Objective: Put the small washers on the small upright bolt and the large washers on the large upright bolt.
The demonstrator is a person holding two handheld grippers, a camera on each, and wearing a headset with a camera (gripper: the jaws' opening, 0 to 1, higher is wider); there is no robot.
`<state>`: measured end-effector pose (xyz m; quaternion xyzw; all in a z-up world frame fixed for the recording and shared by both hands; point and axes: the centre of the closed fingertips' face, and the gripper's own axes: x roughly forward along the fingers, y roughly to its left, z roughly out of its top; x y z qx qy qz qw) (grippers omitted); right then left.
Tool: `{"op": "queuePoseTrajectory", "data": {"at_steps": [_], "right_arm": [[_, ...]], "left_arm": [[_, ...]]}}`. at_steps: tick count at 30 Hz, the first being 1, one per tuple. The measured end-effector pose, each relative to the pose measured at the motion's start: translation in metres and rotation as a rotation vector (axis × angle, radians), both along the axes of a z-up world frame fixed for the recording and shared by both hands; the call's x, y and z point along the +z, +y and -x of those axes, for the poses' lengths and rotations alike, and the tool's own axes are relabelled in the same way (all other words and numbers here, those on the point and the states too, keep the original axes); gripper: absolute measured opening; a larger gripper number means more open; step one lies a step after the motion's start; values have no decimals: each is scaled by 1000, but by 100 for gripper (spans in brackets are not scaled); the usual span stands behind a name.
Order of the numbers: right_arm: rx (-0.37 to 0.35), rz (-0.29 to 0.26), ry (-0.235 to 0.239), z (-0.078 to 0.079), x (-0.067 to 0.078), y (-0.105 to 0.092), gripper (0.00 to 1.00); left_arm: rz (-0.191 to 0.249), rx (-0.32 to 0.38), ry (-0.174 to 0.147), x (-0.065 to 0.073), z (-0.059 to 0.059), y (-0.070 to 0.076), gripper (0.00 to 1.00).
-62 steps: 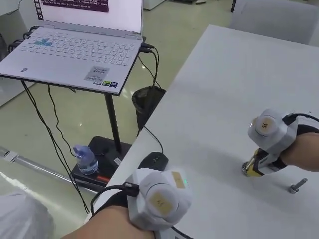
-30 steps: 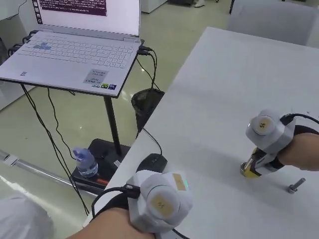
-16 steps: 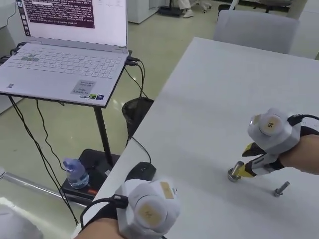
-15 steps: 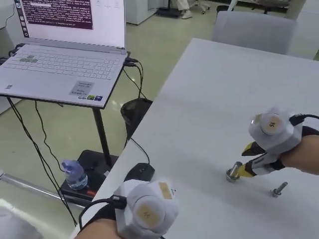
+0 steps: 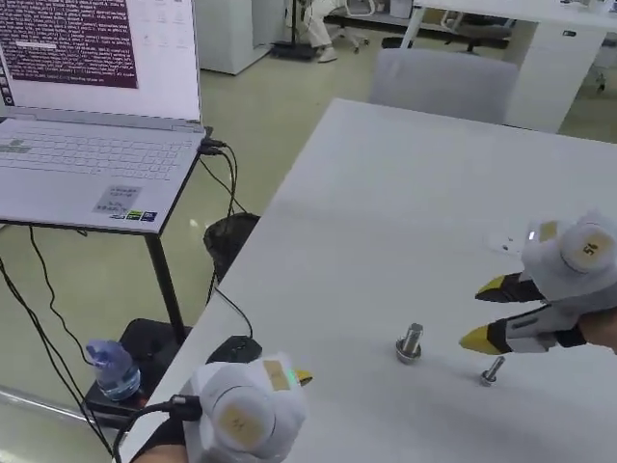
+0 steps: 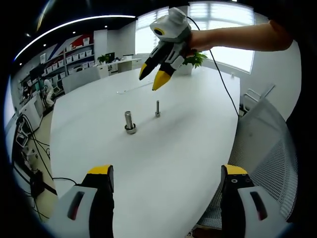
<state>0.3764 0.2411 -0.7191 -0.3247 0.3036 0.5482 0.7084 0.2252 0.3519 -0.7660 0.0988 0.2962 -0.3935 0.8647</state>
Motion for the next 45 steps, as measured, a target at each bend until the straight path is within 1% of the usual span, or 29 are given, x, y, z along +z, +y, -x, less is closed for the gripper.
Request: {"op": "queuePoseTrajectory", "data": {"at_steps": [3,5,7,8,9,10,11,13,15,16,18,19,21,23,24,26,27,28,31,35,37,38,39,41,42,43,45], "right_arm": [[-30,-38,-6,8,9,-14,47],[-48,-67,-3,16,15,-23,48],[-70,-94,4,22,18,-31,48],[-75,-113,6,28,21,-37,48],[-81,-134,-1,33,23,-42,48],[-85,-140,-1,35,24,-44,48],[-97,-157,7,41,24,-49,49],[-113,-189,1,49,27,-56,49],[-146,-224,6,54,30,-60,50],[-164,-259,9,57,33,-61,50],[-194,-292,9,63,35,-65,52],[-196,-293,3,65,34,-67,53],[-222,-313,0,71,34,-70,54],[-243,-333,6,79,32,-72,55],[-247,-338,6,79,30,-74,56],[-272,-362,18,86,26,-76,59],[-278,-366,18,89,24,-76,60],[-286,-368,13,91,19,-81,61],[-315,-385,21,99,9,-85,66],[-337,-391,27,105,-1,-88,70],[-357,-406,24,106,-6,-90,71],[-371,-414,38,108,-9,-90,73],[-372,-419,40,109,-11,-90,74],[-370,-416,29,112,-15,-87,76],[-369,-409,30,114,-20,-88,76],[-373,-411,34,114,-23,-88,77],[-386,-449,56,117,-23,-86,80]], "left_arm": [[5,9,-12,4,1,-1,89],[8,18,-10,4,1,1,89],[11,24,-11,6,1,1,89],[11,27,-12,7,2,0,89],[14,30,-15,9,1,-1,89],[15,31,-15,10,2,-1,89],[19,35,-19,12,1,-2,89],[32,43,-24,17,1,-3,89],[39,51,-32,21,0,-4,89],[47,56,-35,23,0,-4,89],[61,61,-35,27,0,-6,90],[64,62,-37,28,0,-6,90],[74,63,-41,31,0,-8,90],[87,69,-43,34,-2,-8,90],[93,71,-42,35,-2,-9,91],[102,70,-40,36,-1,-10,91],[101,70,-42,36,-2,-10,91],[98,70,-41,35,-1,-10,92],[95,72,-33,33,0,-11,92],[97,74,-24,30,2,-11,92],[98,72,-23,28,2,-11,92],[96,69,-21,27,3,-12,93],[95,67,-18,26,3,-12,93],[87,61,-23,24,3,-11,93],[88,64,-23,23,2,-11,93],[91,69,-20,22,1,-10,94],[98,82,-23,21,0,-9,94]]}}
